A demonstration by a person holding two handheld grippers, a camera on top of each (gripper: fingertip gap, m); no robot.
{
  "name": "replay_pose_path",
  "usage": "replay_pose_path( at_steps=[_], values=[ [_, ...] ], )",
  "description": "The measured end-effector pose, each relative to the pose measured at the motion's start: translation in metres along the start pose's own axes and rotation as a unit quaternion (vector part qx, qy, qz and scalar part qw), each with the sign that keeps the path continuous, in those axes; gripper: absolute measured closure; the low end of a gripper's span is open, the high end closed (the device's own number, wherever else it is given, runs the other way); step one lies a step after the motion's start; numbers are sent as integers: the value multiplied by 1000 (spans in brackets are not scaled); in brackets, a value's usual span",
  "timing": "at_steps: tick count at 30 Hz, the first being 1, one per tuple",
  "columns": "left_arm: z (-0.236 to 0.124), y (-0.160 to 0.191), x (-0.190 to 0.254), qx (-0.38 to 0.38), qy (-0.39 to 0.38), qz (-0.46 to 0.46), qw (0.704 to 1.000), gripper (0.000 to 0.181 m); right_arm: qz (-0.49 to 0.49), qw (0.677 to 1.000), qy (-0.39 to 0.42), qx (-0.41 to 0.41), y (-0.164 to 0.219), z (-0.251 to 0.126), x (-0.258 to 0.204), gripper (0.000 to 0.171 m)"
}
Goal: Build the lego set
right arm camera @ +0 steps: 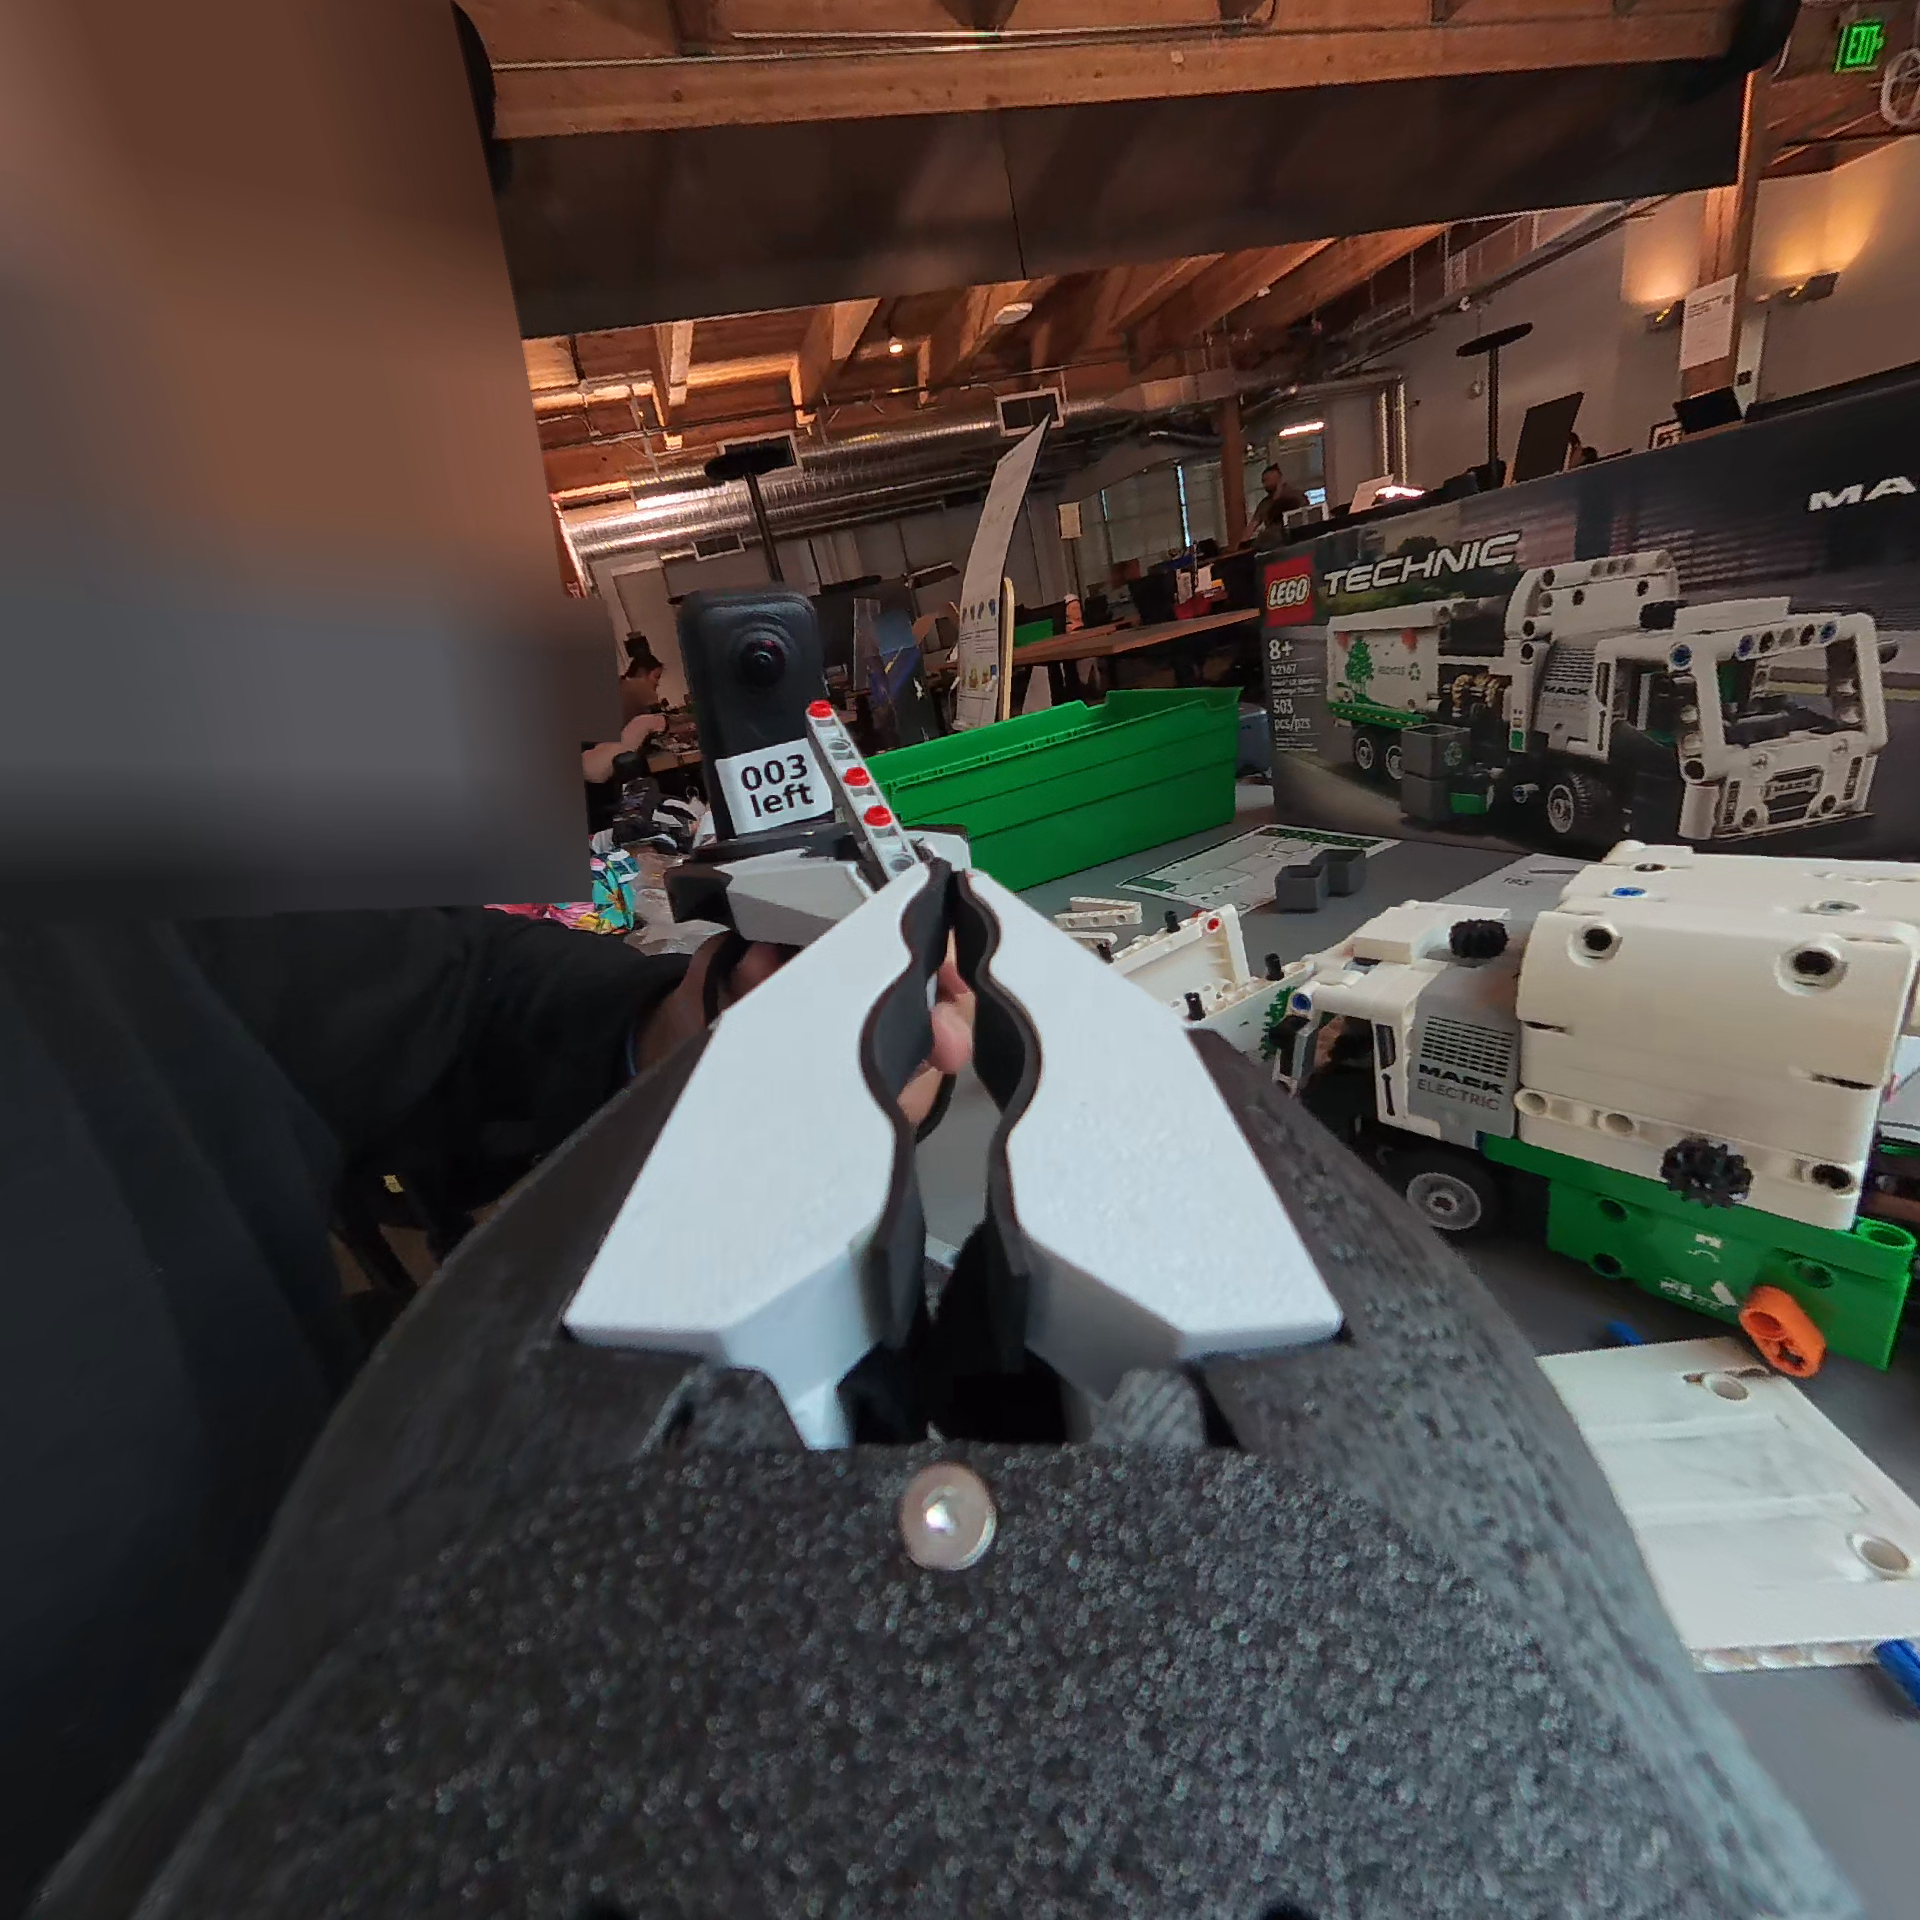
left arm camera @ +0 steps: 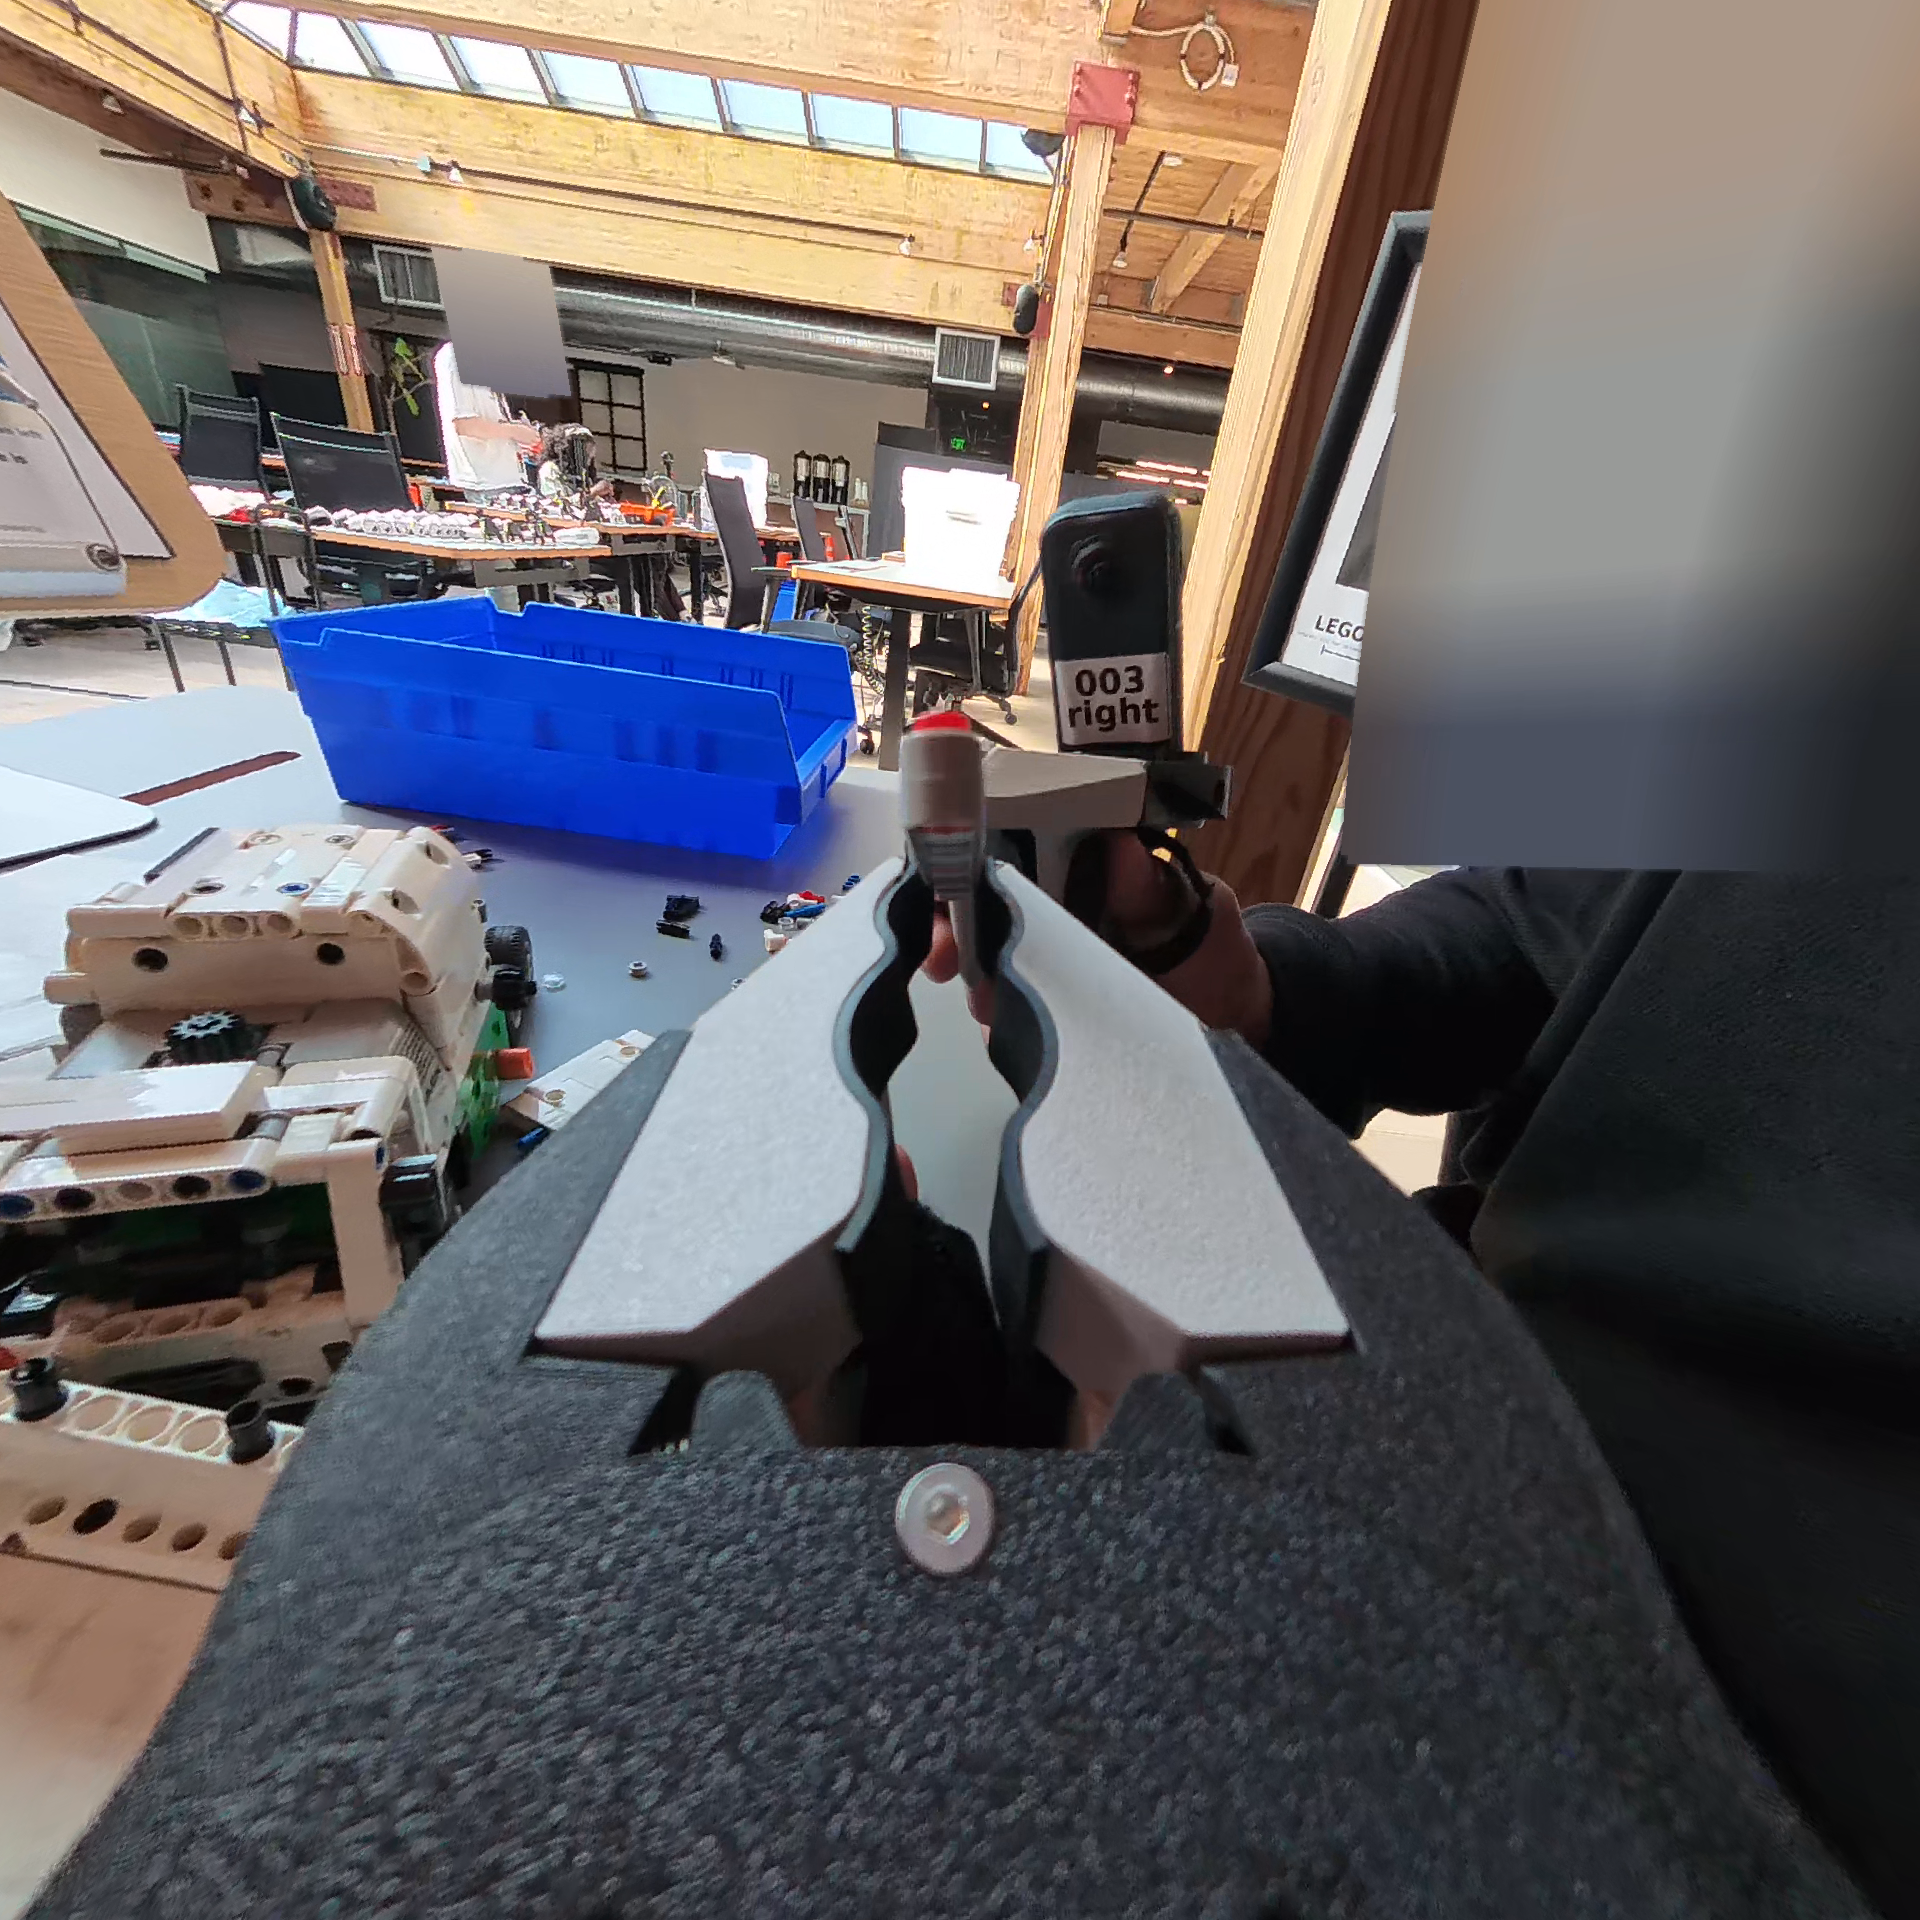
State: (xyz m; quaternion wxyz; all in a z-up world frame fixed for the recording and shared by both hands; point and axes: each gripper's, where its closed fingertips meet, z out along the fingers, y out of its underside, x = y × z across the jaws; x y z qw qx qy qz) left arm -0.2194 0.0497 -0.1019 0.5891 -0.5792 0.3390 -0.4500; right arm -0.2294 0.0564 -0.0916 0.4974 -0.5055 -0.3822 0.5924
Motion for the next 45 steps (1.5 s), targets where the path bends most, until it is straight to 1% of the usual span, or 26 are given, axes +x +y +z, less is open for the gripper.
replay_pose_path(
  at_steps=[3,10,13,16,18,19,21,22,23,24,25,26,27,28,29,31,34,38,42,45],
  values=[
    [1,3,0,-9,-1,4,1000,176,0,1000,-2,-7,3,1,-1,171],
    [0,0,1,8,11,-32,999,177,-2,1000,0,-2,5,3,-2,171],
    [0,0,1,8,13,-31,999,176,-5,1000,2,-1,5,3,-2,171],
    [0,0,0,-1,-2,15,1000,176,33,999,-11,-7,-1,0,3,171],
    [-1,3,0,-22,-24,92,995,175,85,996,-32,4,-15,-6,7,171],
    [-1,3,1,-26,-36,134,990,175,116,992,-50,-16,-14,-8,9,169],
    [-1,4,3,-33,-54,210,976,176,202,971,-88,-92,3,-8,6,155],
    [0,5,5,-36,-58,241,968,176,257,952,-112,-124,12,-8,1,146],
    [1,7,7,-37,-61,270,960,176,308,931,-153,-125,12,-8,-9,138],
    [2,8,8,-38,-65,296,952,176,352,909,-191,-114,8,-8,-17,135],
    [2,9,10,-38,-69,319,945,176,387,888,-220,-117,9,-9,-23,136],
    [3,9,12,-36,-69,335,939,176,405,871,-240,-139,15,-9,-29,136],
    [3,9,14,-31,-70,343,936,176,412,863,-250,-153,20,-9,-33,137],
    [3,7,14,-26,-74,348,934,176,415,861,-254,-150,20,-9,-35,143],
    [3,5,15,-21,-76,353,932,176,416,859,-259,-147,20,-9,-36,153],
    [3,4,16,-21,-75,361,929,176,423,863,-249,-121,17,-8,-30,161],
    [4,7,16,-27,-77,374,924,176,448,850,-253,-111,19,-9,-29,161],
    [6,13,14,-38,-76,373,924,176,454,850,-249,-100,21,-9,-25,162],
    [6,20,3,-73,-96,342,932,175,423,878,-197,-107,26,-9,-10,163],
    [1,20,-1,-82,-113,316,938,171,380,903,-162,-122,26,-20,6,162]
  ],
)
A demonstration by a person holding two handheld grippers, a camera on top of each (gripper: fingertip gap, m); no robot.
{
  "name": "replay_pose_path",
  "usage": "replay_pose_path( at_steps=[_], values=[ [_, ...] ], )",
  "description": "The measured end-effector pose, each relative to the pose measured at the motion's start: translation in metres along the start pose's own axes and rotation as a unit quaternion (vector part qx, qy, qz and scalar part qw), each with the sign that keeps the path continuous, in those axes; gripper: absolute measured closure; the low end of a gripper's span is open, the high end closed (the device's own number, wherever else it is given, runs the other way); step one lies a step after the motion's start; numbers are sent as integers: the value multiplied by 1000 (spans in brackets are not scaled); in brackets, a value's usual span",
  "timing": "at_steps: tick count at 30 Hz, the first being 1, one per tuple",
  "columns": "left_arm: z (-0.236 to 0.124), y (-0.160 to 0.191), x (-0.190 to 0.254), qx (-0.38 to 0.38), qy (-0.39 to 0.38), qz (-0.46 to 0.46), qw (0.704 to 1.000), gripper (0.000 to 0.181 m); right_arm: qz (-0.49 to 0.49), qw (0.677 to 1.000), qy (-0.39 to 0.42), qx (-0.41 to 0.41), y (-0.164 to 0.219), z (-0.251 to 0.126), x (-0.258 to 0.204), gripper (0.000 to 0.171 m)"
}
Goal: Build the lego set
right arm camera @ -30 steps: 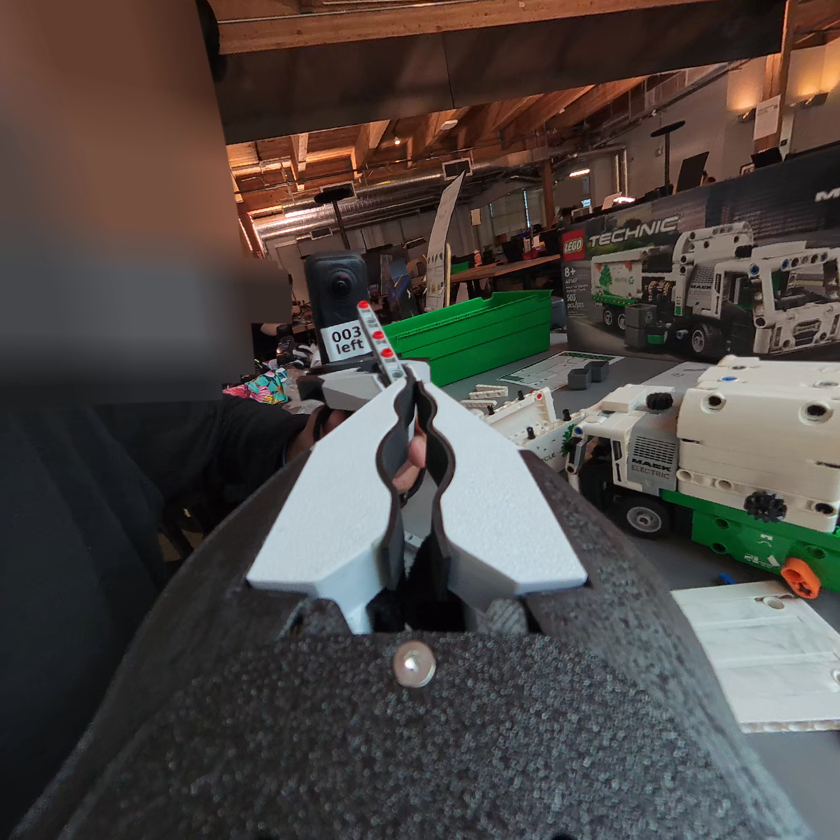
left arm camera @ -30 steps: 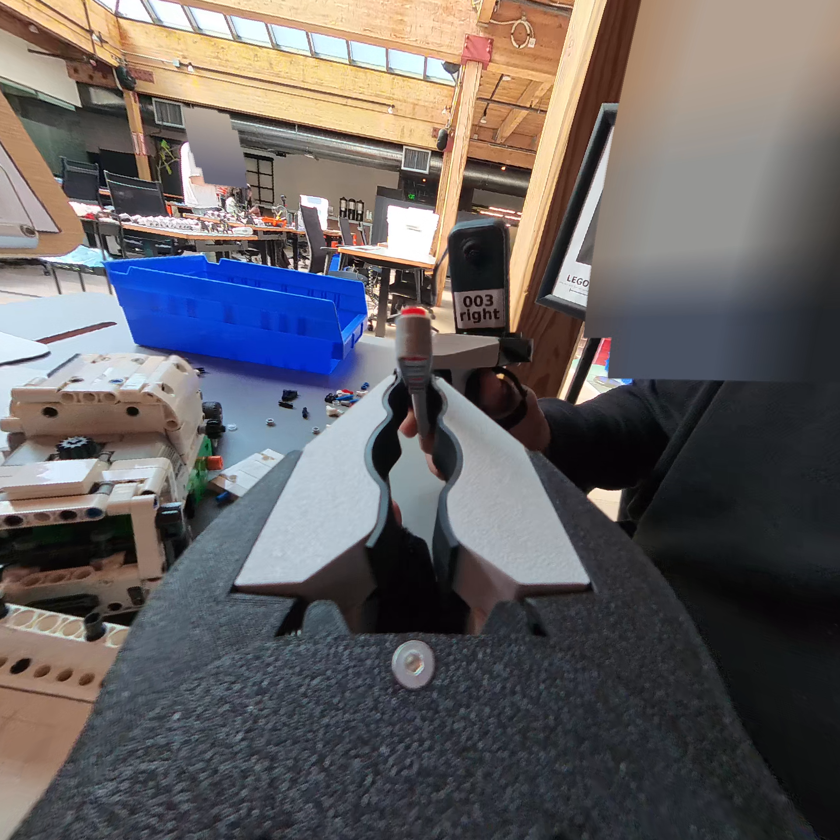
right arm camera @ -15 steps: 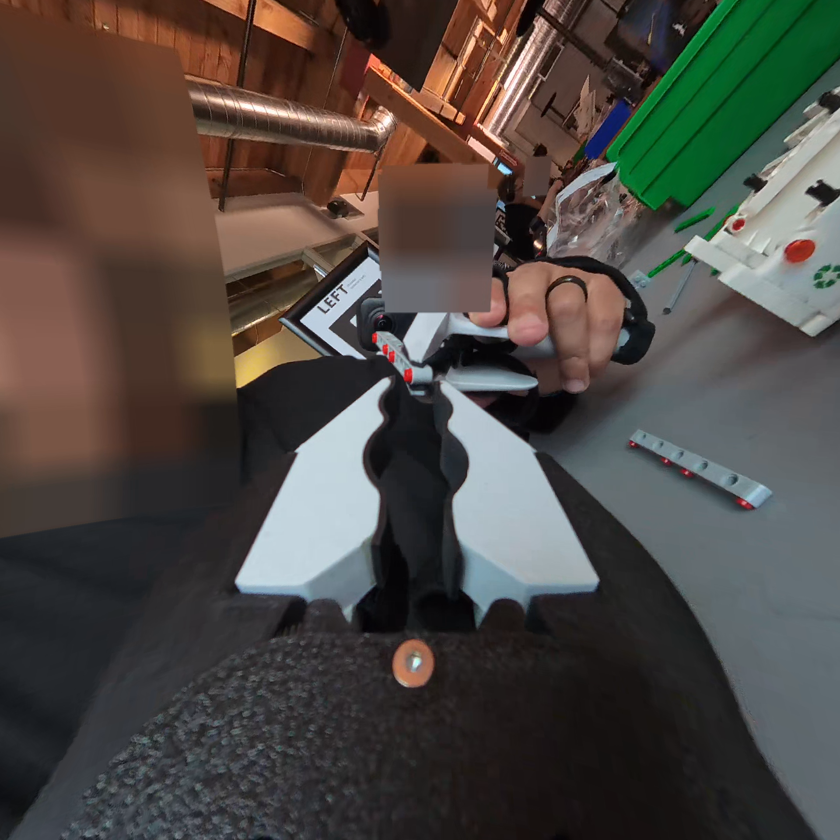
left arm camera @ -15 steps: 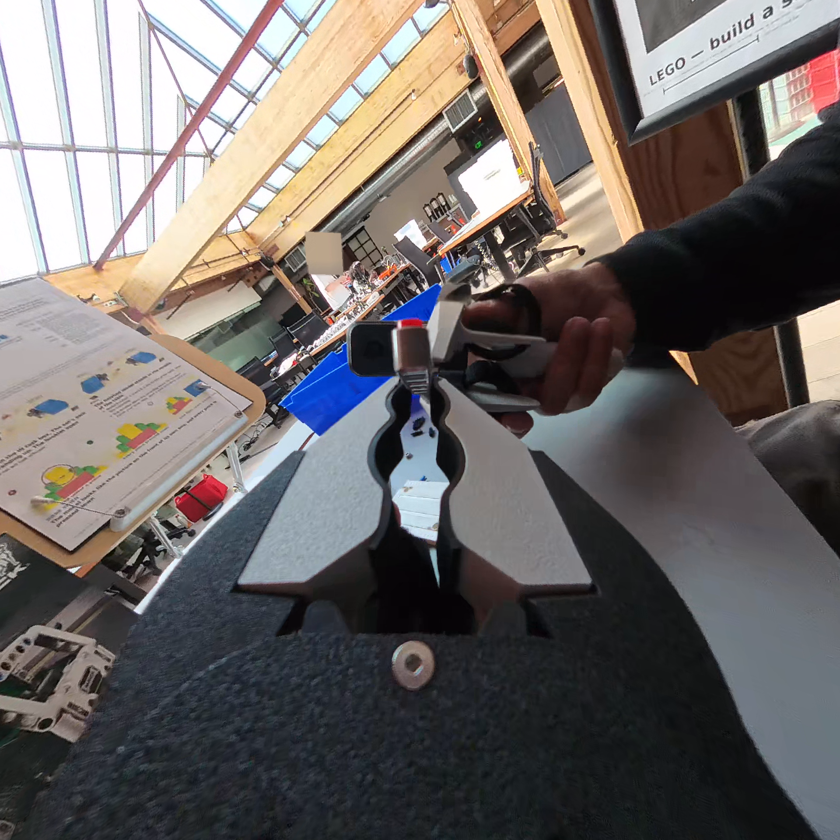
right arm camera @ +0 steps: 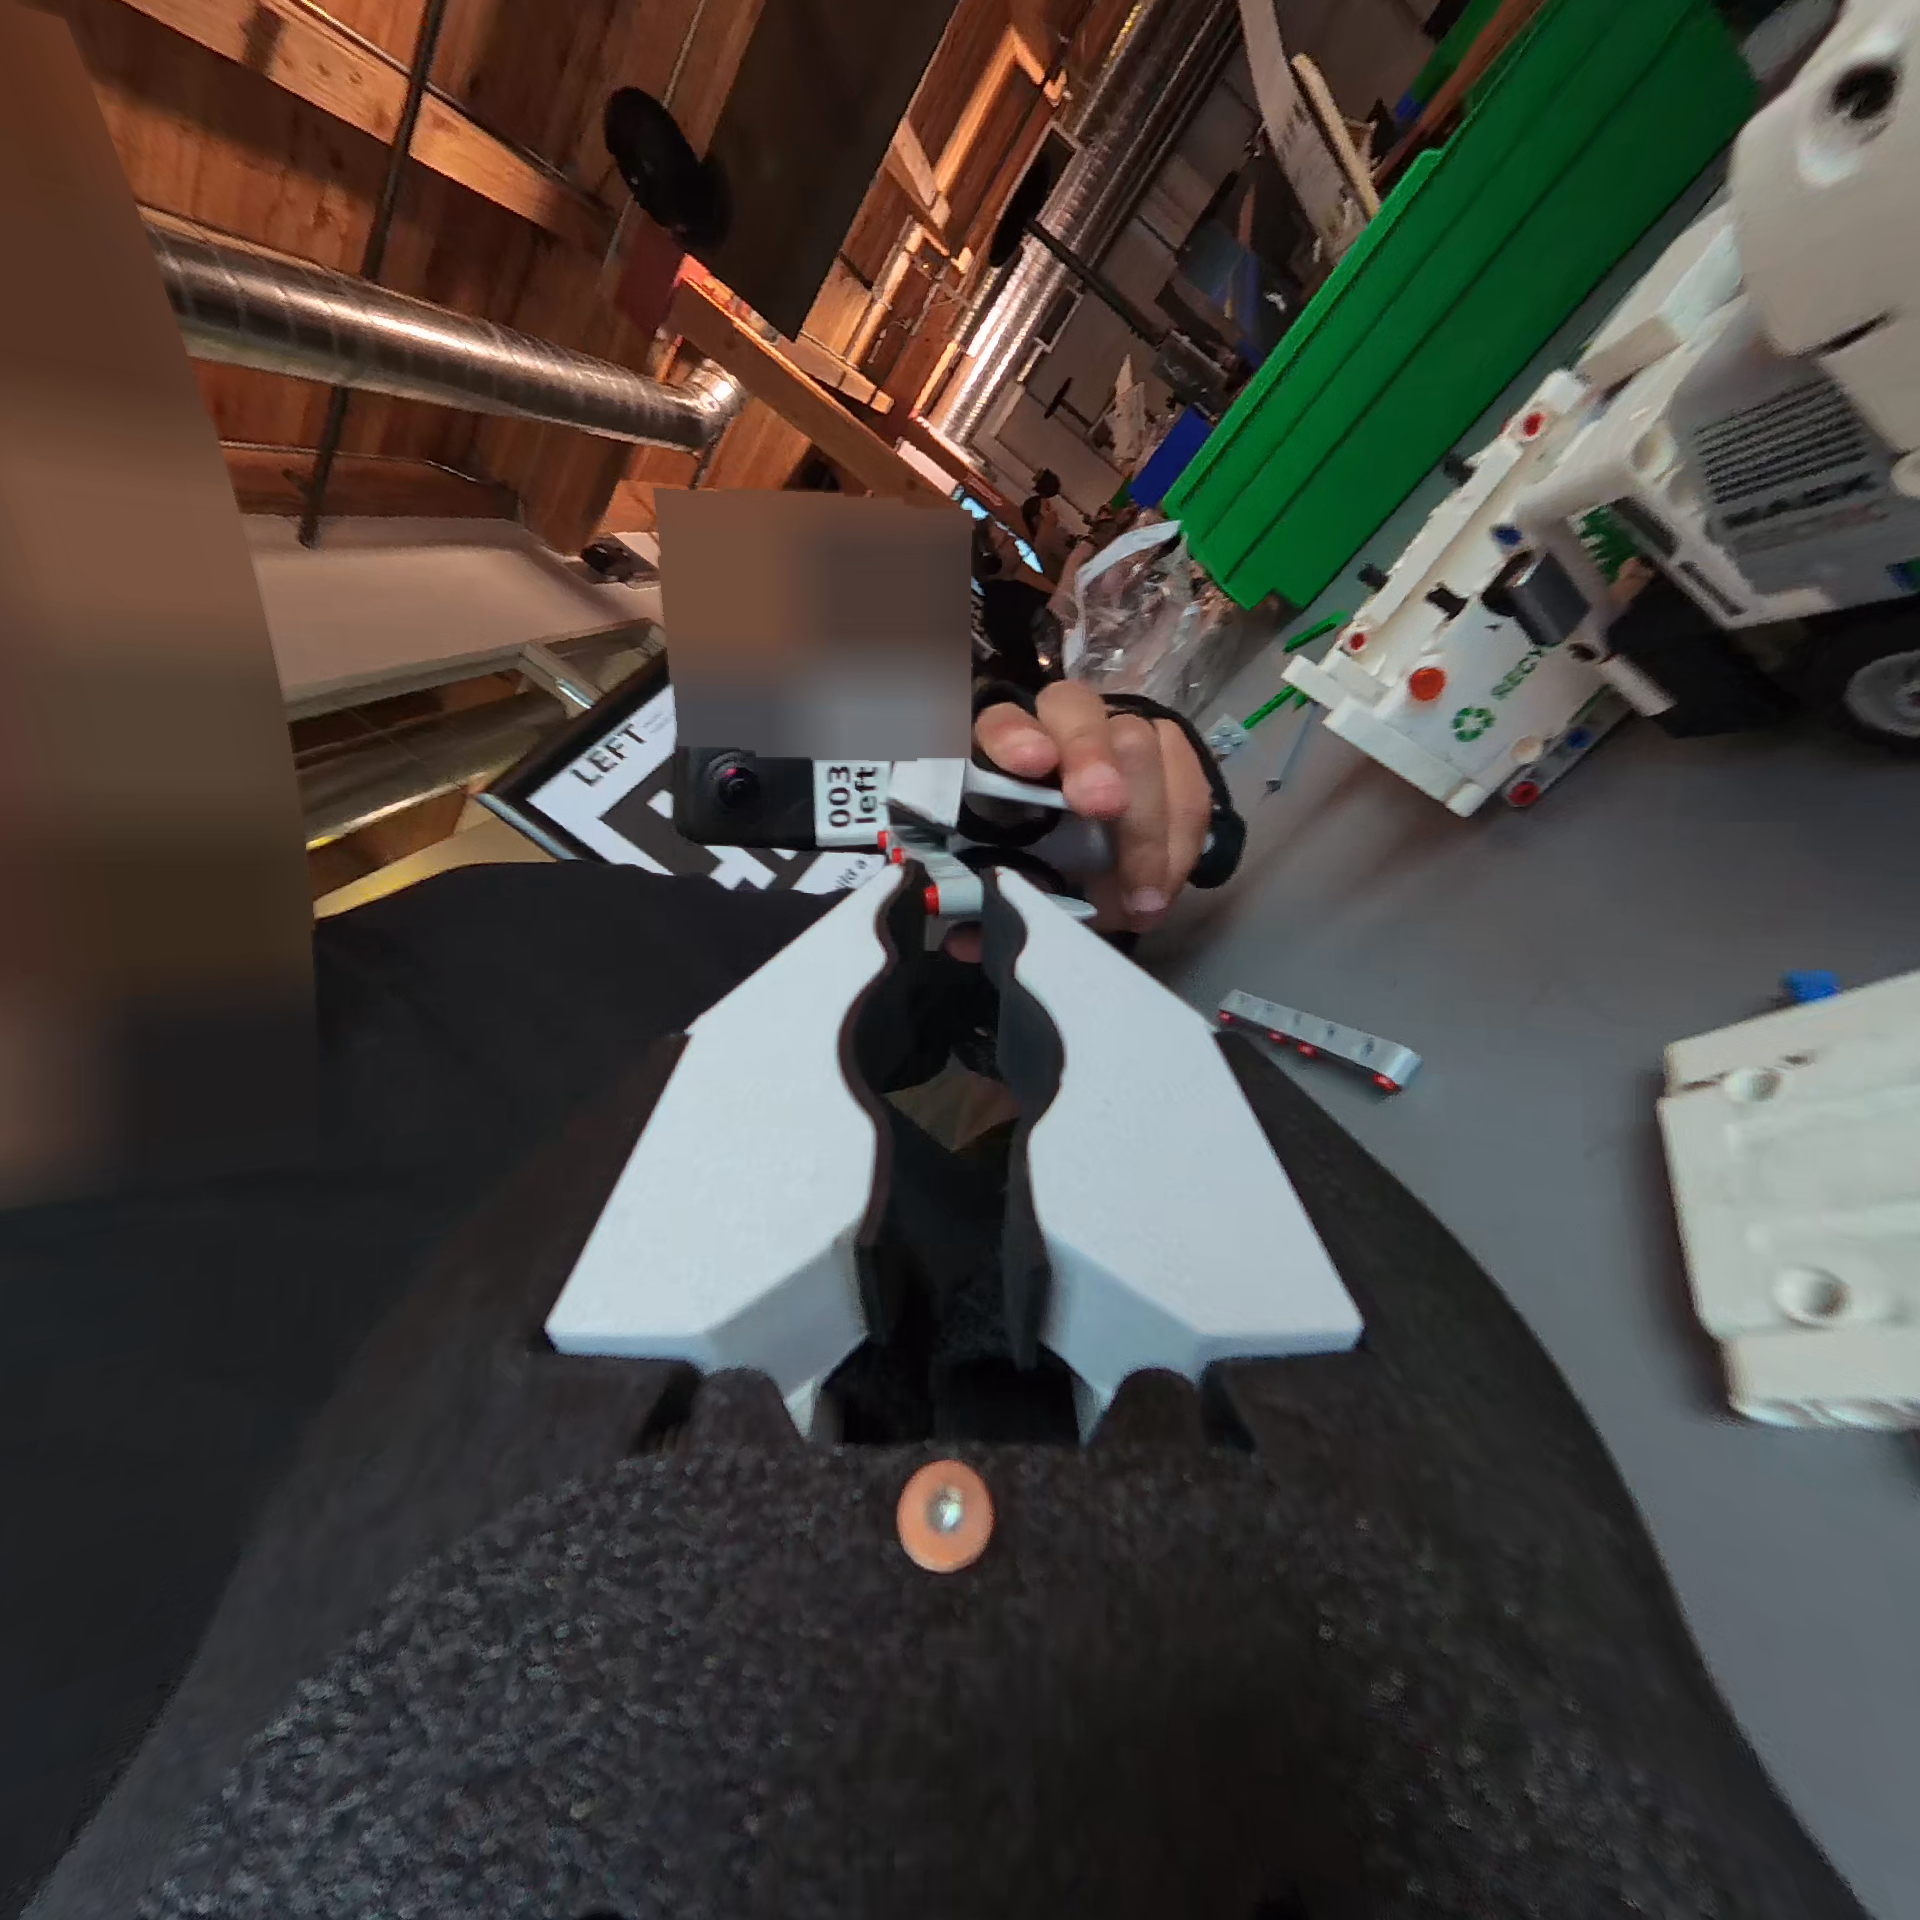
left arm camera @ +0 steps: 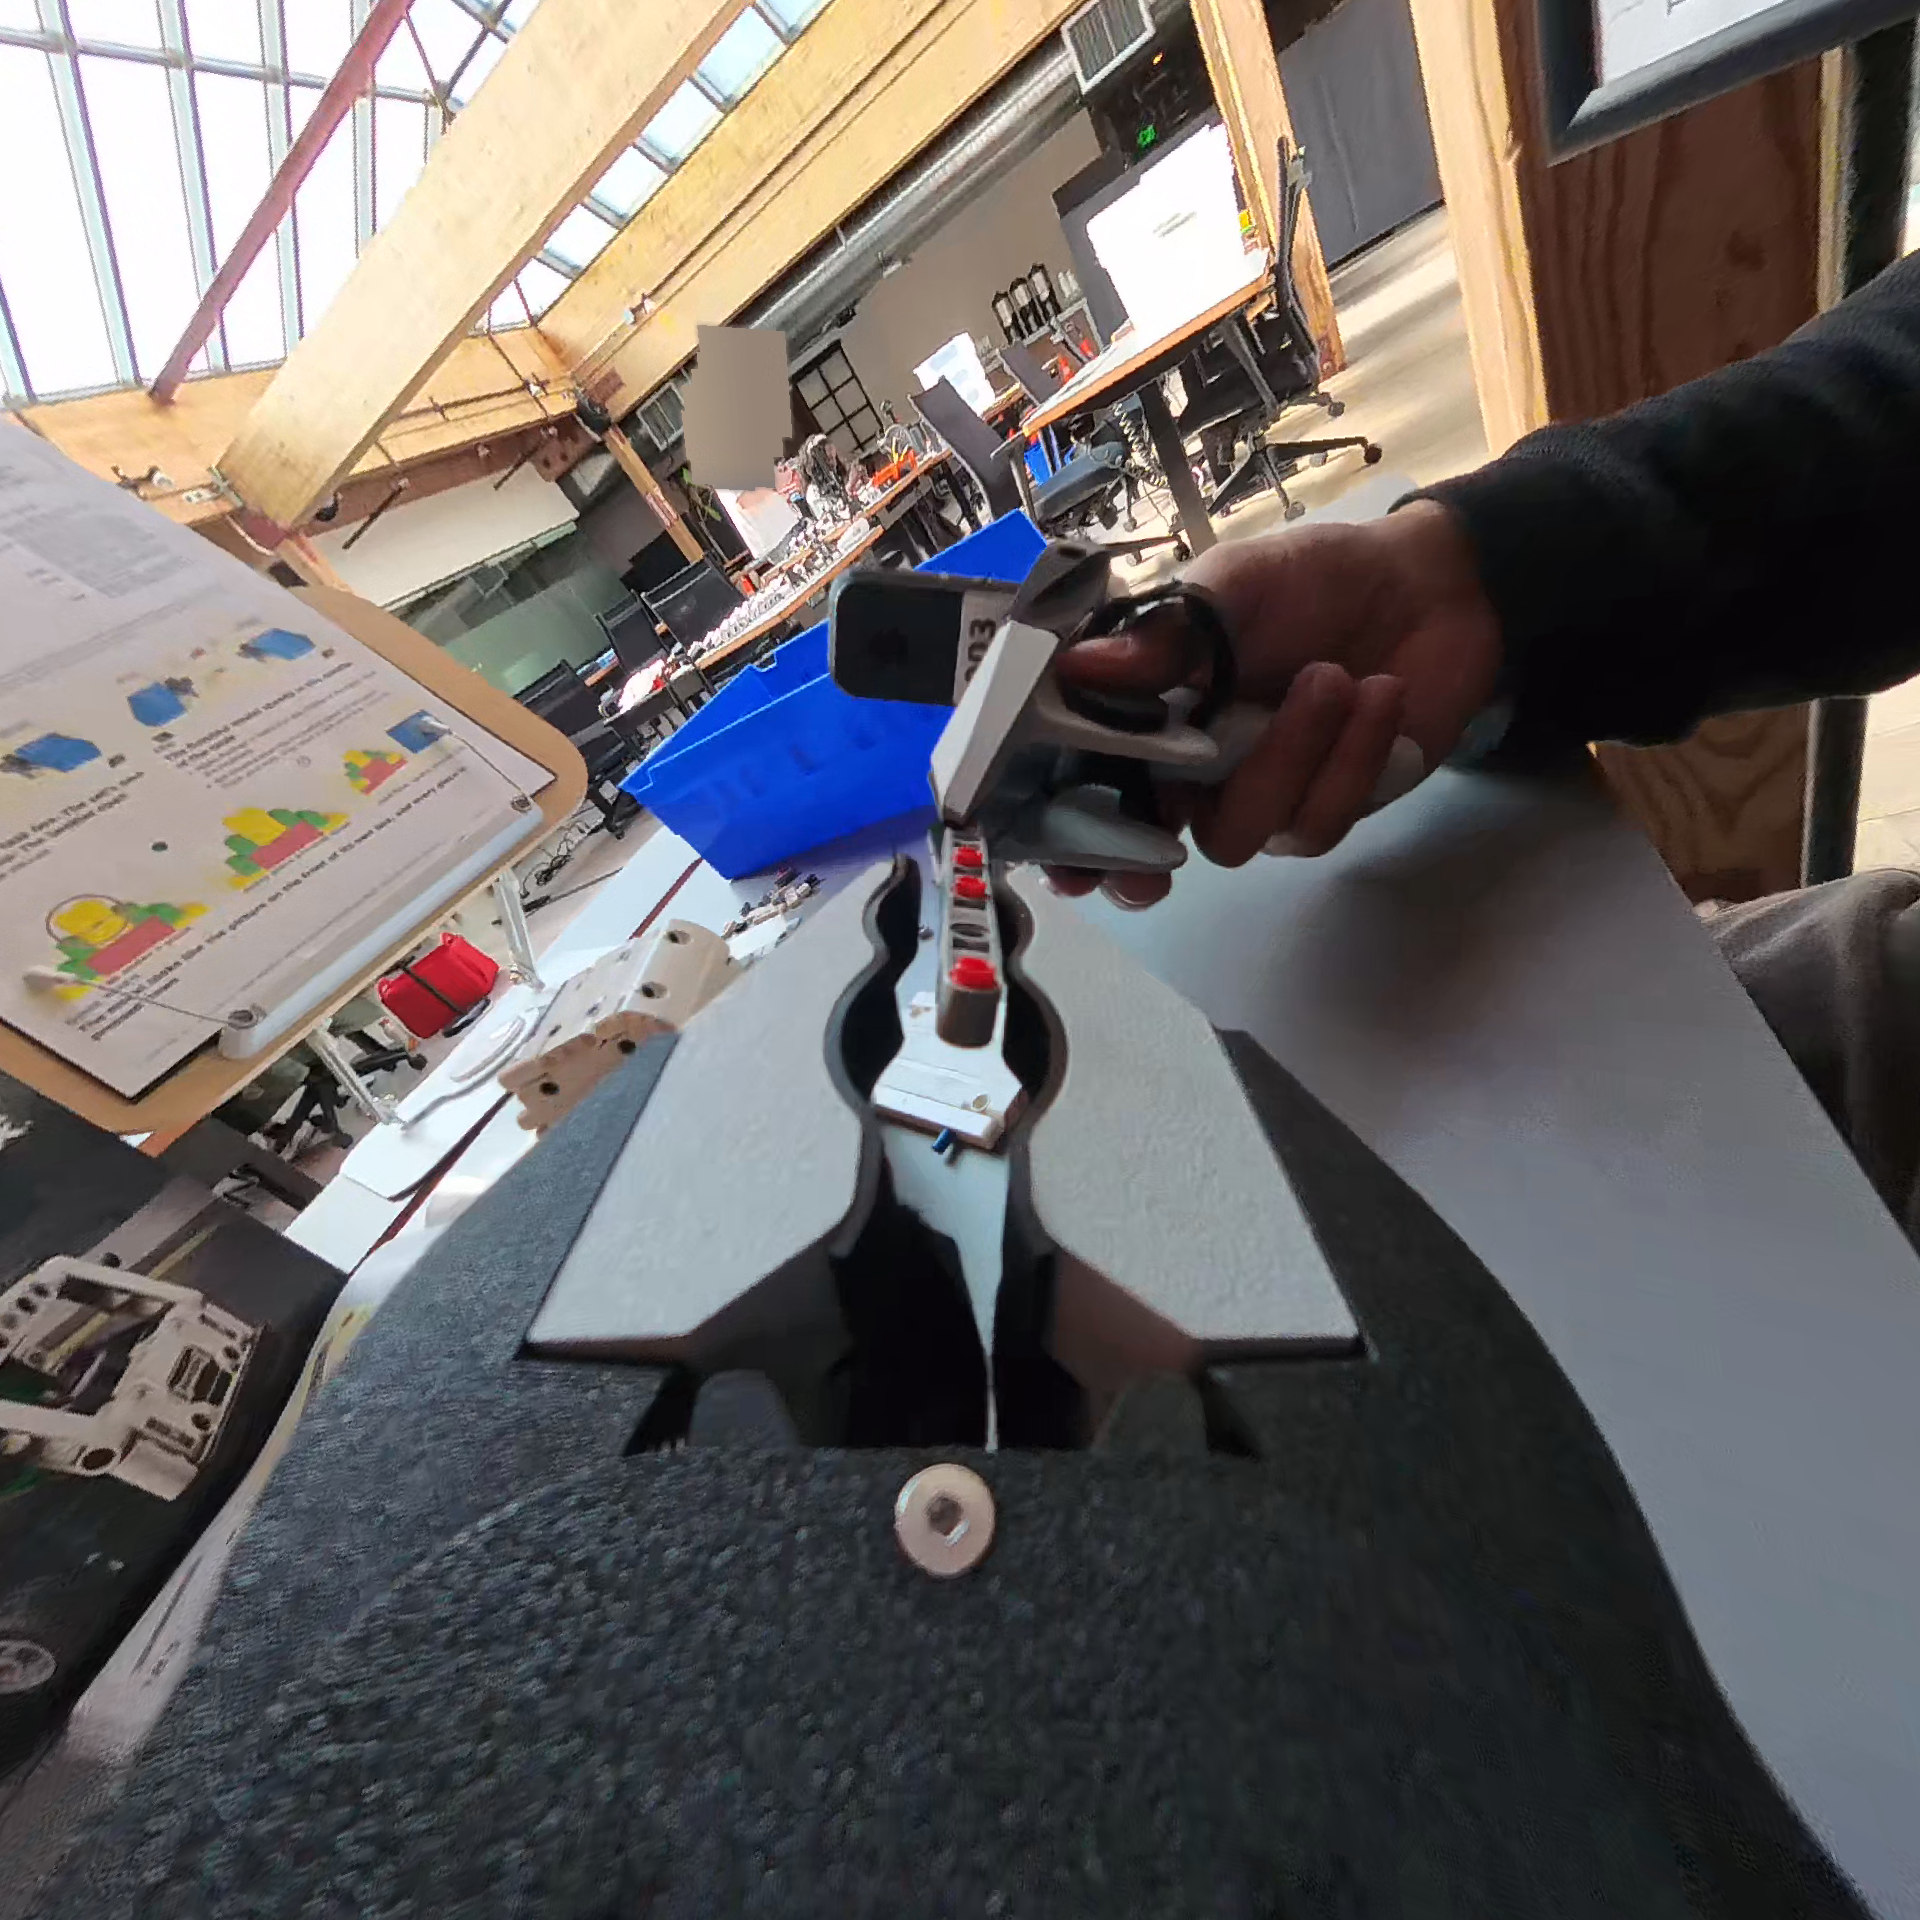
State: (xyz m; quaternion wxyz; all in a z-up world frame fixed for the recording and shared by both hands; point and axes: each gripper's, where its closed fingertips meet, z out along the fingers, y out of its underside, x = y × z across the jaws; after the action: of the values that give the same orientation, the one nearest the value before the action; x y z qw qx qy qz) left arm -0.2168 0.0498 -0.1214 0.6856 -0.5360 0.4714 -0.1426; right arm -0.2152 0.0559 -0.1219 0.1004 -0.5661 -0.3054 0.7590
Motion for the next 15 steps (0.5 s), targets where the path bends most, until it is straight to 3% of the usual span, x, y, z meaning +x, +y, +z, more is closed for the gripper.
replay_pose_path(
  at_steps=[5,9,13,15],
  values=[
    [-5,10,5,-61,-7,-31,998,176,-57,995,72,-28,1,-22,10,164],
    [-9,20,21,-140,-10,10,990,176,-73,988,109,-82,18,-25,21,161],
    [-12,36,37,-227,-1,81,971,176,-182,955,194,-130,28,-38,34,158],
    [-6,44,42,-245,10,77,967,175,-244,939,220,-102,17,-44,33,159]
  ],
)
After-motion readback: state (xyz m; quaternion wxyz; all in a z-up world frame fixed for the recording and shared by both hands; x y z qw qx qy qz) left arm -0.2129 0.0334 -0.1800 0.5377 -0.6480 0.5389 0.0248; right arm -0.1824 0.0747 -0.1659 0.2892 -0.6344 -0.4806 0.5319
